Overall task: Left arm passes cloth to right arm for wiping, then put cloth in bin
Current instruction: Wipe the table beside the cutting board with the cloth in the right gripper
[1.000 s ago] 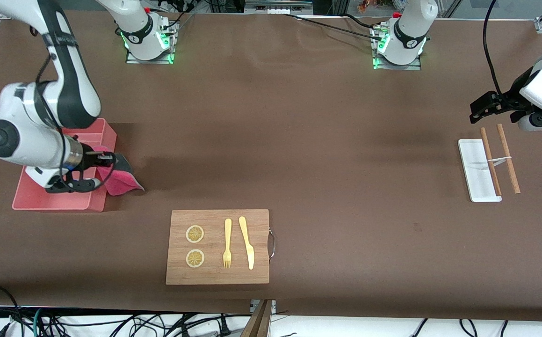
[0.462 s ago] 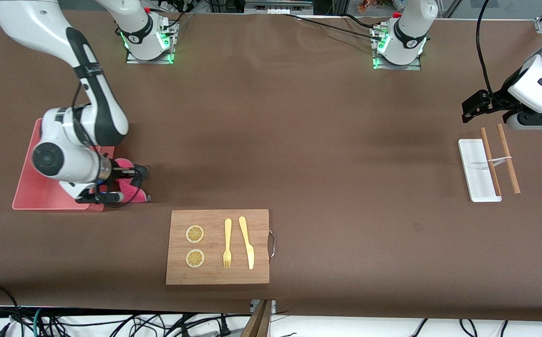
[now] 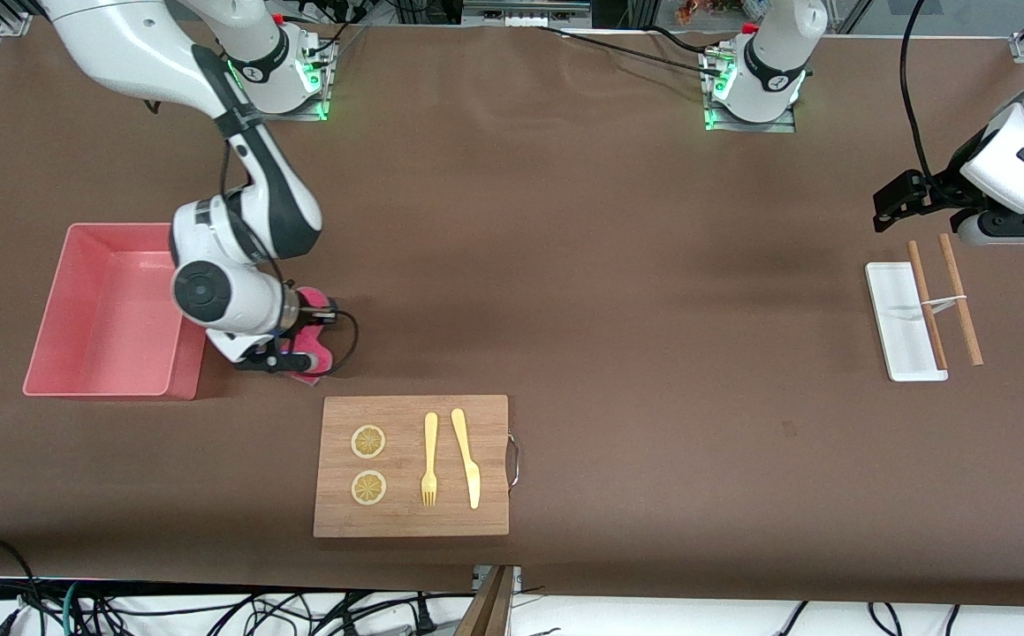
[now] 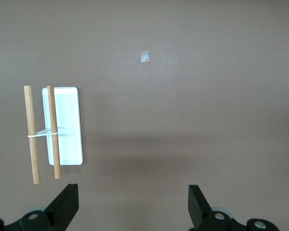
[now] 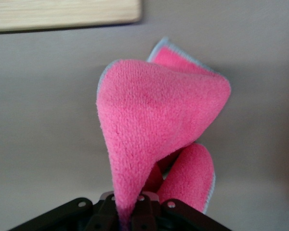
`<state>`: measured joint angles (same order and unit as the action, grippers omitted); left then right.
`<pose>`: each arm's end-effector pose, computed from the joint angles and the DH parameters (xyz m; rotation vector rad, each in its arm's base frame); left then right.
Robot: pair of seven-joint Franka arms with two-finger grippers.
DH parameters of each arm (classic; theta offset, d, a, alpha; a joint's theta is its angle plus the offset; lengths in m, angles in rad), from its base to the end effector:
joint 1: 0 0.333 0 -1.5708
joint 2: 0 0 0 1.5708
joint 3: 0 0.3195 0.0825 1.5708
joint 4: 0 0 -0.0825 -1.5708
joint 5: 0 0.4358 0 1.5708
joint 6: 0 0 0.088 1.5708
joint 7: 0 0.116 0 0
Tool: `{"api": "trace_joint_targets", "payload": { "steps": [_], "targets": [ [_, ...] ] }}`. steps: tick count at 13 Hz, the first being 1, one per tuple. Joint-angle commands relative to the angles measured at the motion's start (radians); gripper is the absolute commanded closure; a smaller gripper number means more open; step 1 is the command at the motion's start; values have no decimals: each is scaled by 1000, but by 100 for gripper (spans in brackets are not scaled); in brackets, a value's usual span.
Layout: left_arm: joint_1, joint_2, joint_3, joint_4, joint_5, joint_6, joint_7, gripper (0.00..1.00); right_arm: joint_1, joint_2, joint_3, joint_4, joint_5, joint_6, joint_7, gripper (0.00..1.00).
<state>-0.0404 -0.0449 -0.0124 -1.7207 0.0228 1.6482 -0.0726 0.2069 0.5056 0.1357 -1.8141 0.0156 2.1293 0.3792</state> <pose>0.5942 -0.0290 0.5739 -3.1163 -0.0276 0.0407 0.6293 0.2221 0.2087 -3.1158 0.0885 0.3161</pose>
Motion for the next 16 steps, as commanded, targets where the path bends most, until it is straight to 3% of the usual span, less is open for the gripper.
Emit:
{"api": "trace_joint_targets", "payload": {
  "steps": [1,4,9,13,16],
  "targets": [
    [2,5,3,16,-14,-11,-7,0,87,14,2,22,74,32,139,100],
    [4,5,3,16,-14,-16,-6,0,192,39,4,48,125,98,288,100],
    [5,7,3,16,-14,-16,-6,0,336,80,38,218,167,89,533,100],
    [5,5,3,16,-14,-18,-6,0,287,65,28,216,155,89,413,100],
    [7,7,3,16,-14,-18,-6,0,201,68,22,136,150,89,221,100]
  ]
}}
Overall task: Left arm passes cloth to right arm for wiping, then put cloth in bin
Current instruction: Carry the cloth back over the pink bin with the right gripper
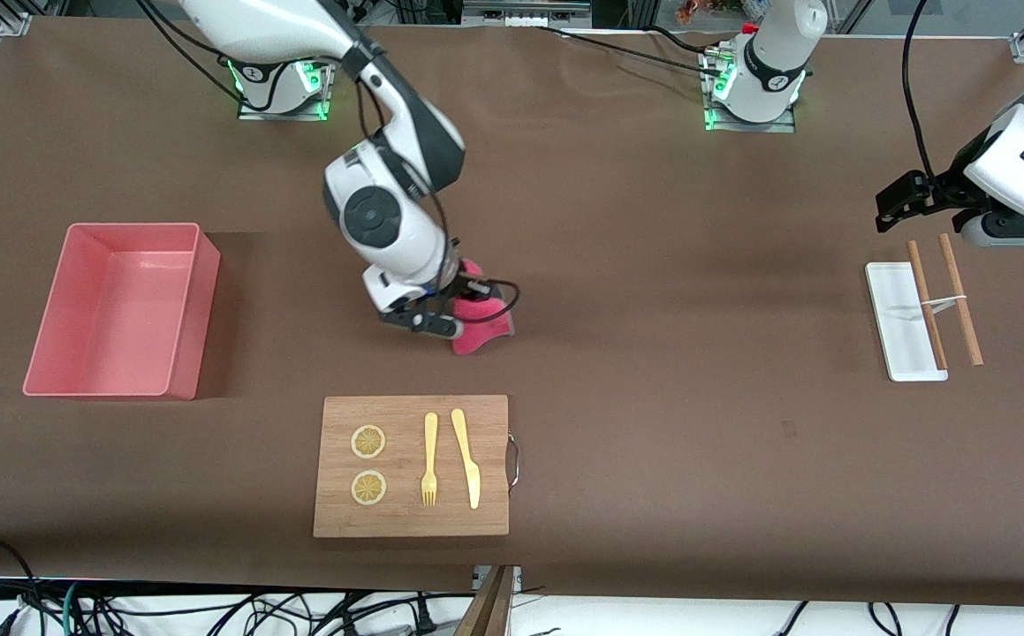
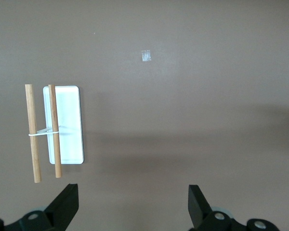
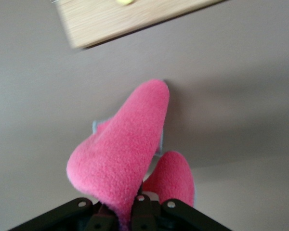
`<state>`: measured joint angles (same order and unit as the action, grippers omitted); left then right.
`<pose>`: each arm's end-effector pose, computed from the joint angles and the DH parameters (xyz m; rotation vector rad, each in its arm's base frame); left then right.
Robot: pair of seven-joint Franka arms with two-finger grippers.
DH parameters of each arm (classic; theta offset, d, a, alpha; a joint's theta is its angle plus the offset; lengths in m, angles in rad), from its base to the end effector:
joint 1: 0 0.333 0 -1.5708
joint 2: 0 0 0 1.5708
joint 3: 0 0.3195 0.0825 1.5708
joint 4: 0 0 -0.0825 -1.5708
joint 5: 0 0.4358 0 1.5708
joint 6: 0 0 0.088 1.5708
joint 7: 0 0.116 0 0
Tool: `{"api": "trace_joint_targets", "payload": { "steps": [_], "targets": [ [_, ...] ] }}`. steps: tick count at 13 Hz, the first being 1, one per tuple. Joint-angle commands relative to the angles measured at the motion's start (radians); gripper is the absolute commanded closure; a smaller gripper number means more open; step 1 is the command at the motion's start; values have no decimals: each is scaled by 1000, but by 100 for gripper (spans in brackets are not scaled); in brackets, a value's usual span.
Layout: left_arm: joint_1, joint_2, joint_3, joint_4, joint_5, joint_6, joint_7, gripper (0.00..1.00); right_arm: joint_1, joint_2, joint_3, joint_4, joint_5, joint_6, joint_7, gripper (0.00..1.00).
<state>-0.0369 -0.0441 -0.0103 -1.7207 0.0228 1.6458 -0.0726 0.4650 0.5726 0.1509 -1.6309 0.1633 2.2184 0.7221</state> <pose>0.5942 -0.0257 0.5732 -3.1161 -0.0364 0.0458 0.6012 0.4197 0.2560 -2.9391 0.3371 0.1739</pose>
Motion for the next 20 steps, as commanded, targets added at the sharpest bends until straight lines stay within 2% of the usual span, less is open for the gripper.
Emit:
{"api": "trace_joint_targets", "payload": {
  "steps": [1,5,9,12,15,20],
  "targets": [
    [3,6,1,16,-14,-15,-6,0,-102,3,4,-66,2,-2,-189,100],
    [3,6,1,16,-14,-15,-6,0,-290,3,4,-142,-11,-14,-500,100],
    [3,6,1,16,-14,-15,-6,0,-397,6,-103,-175,-24,-9,-856,100],
    [3,6,1,16,-14,-15,-6,0,-499,-11,-108,-175,-65,-12,-1042,100],
    [3,6,1,16,-14,-15,-6,0,-506,-100,-139,-169,-71,-104,-1096,100],
    [3,6,3,16,-15,-15,-6,0,-508,-341,-181,-159,-111,-392,-1099,100]
  ]
}}
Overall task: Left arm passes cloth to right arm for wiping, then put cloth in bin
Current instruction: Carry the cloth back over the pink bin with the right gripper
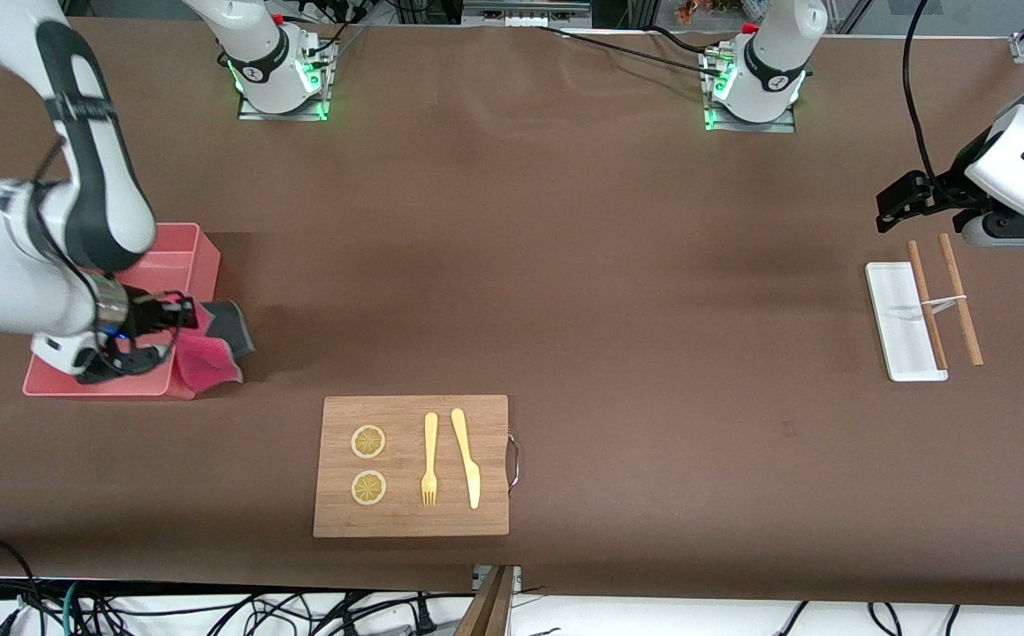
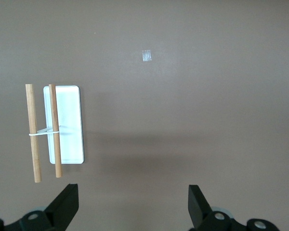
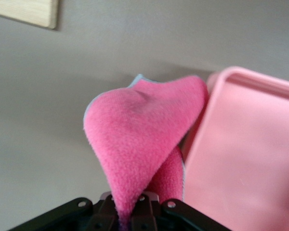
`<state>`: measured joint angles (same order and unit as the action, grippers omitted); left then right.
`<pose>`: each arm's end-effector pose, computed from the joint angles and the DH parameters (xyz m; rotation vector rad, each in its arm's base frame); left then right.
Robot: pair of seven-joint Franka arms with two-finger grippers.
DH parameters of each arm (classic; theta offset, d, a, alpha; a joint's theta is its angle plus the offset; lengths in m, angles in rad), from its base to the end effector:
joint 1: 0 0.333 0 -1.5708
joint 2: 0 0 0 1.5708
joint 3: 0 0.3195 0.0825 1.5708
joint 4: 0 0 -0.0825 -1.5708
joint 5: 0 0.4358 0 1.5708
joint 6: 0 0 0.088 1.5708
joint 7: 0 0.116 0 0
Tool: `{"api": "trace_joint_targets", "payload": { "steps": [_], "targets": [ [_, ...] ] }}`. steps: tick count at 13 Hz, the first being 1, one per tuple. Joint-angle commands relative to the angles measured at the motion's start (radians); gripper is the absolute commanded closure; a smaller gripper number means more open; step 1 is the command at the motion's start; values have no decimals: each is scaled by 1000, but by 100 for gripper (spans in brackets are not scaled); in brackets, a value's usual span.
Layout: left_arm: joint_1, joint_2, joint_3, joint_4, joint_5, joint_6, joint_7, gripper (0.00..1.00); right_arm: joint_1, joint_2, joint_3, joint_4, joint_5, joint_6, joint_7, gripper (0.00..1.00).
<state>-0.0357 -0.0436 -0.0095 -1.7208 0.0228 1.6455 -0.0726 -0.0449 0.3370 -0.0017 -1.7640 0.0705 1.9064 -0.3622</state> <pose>0.5944 -0.0245 0.5728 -3.1160 -0.0395 0.0472 0.6647 -0.0253 0.3274 -2.9972 -0.4314 0.2698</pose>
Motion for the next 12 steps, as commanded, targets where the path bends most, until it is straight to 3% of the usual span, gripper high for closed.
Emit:
{"api": "trace_joint_targets", "payload": {
  "steps": [1,5,9,10,11,12],
  "targets": [
    [2,5,2,17,-15,-15,-6,0,2,-140,-47,-28,-27,-119,-18,100],
    [2,5,2,17,-15,-15,-6,0,2,-217,-130,-37,-56,-150,-17,100],
    [2,5,2,17,-15,-15,-6,0,2,-240,-150,-74,-104,-145,-11,100],
    [2,5,2,17,-15,-15,-6,0,2,-240,-149,-75,-104,-145,-11,67],
    [2,5,0,17,-15,-15,-6,0,2,-240,-149,-75,-104,-141,-11,1],
    [2,5,2,17,-15,-15,-6,0,2,-242,-149,-71,-104,-138,-11,0]
  ]
}}
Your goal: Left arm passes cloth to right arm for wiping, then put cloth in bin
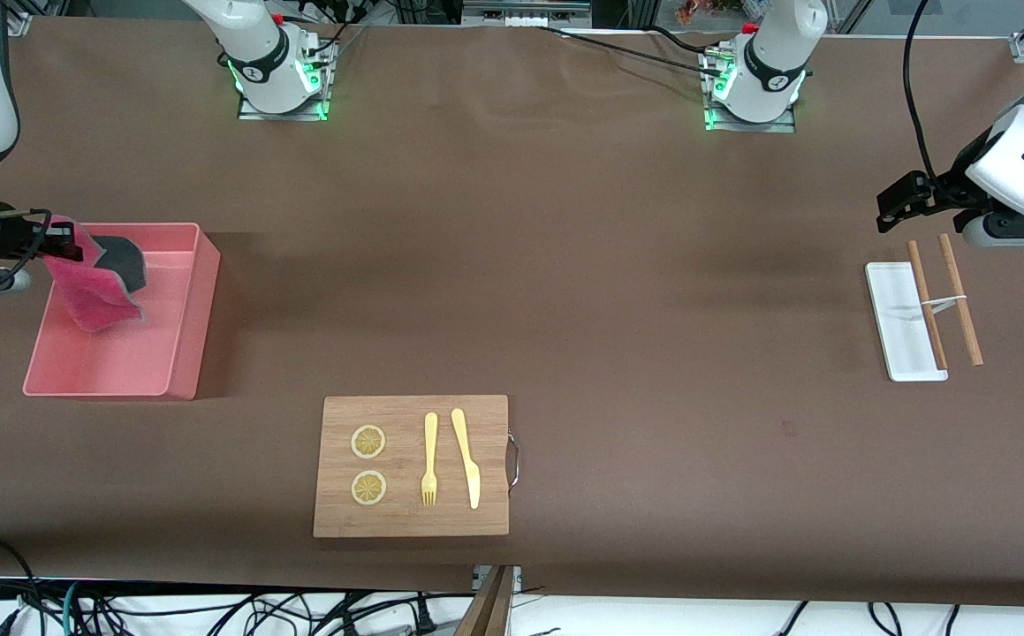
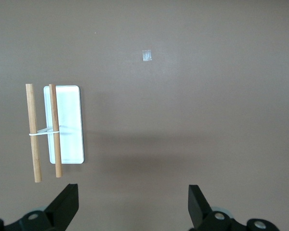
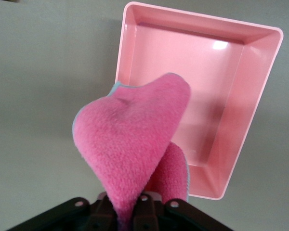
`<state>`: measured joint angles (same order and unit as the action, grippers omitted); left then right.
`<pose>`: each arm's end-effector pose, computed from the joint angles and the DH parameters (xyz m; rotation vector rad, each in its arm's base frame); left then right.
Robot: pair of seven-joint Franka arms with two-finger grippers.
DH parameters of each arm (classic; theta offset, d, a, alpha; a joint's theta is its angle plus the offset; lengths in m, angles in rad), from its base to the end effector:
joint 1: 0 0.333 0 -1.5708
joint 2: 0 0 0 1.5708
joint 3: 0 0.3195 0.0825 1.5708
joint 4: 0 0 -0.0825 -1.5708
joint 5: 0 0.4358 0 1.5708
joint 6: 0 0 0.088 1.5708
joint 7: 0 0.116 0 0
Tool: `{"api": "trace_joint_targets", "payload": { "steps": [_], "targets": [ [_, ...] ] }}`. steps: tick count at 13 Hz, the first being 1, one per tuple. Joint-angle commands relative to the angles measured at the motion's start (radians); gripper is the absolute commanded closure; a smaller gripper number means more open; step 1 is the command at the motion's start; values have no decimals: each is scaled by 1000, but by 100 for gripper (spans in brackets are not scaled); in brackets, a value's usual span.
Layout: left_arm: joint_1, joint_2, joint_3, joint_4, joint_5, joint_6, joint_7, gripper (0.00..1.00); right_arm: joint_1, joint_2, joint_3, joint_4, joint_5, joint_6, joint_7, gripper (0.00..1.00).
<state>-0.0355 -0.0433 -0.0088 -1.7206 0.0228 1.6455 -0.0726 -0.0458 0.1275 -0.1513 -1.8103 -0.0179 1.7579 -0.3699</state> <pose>0.5945 -0.0239 0.5728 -3.1161 -0.0409 0.0474 0.6126 -0.1214 0.4311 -3.1016 -0.2755 0.2834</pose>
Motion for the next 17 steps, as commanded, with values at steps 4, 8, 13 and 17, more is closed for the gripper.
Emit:
{"api": "trace_joint_targets", "payload": {
  "steps": [4,8,13,17],
  "targets": [
    [2,5,0,16,-15,-15,-6,0,3,-43,2,11,-5,14,20,0],
    [2,5,0,16,-15,-15,-6,0,4,-72,42,71,3,-56,69,0],
    [0,5,1,16,-15,-15,-7,0,6,-95,99,170,7,-169,121,0],
    [-4,5,0,16,-15,-15,-7,0,7,-95,113,184,7,-184,123,0]
  ]
}}
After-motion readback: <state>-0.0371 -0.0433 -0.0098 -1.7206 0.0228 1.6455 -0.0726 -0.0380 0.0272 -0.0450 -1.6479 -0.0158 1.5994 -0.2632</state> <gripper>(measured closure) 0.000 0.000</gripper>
